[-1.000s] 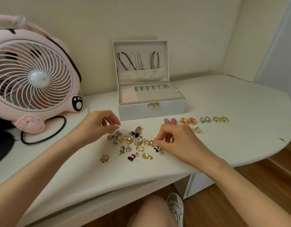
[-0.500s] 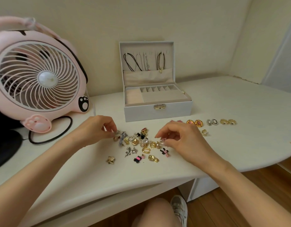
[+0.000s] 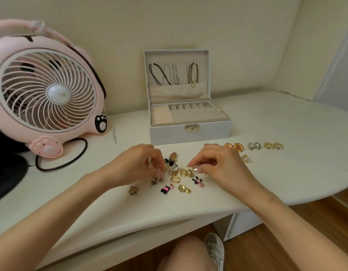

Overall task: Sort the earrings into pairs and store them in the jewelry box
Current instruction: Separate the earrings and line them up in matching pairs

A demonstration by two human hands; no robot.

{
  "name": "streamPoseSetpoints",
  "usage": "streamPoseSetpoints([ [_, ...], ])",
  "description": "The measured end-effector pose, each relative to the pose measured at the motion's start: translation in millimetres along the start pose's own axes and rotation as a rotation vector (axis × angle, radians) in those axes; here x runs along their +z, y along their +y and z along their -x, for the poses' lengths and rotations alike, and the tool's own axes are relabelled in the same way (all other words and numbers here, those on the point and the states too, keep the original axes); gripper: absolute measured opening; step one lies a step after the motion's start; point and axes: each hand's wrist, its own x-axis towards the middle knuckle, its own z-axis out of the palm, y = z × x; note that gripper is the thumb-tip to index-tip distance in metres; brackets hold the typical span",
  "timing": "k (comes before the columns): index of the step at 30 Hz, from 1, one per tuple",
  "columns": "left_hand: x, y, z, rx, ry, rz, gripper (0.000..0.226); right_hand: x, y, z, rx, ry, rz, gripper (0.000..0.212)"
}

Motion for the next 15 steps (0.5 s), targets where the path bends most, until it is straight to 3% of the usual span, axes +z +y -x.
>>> streamPoseSetpoints([
  [6, 12, -1, -4, 0.002, -0.005, -0.097, 0.009, -7, 2, 5, 0.024, 0.009, -0.039, 0.026],
  [9, 14, 1, -6, -0.006, -0.004, -0.114, 0.020, -10, 3, 7, 0.034, 0.044, -0.022, 0.020],
  [15, 15, 4, -8, 0.024, 0.057, -0.100, 0.014, -17, 4, 10, -0.013, 0.062, 0.018, 0.018],
])
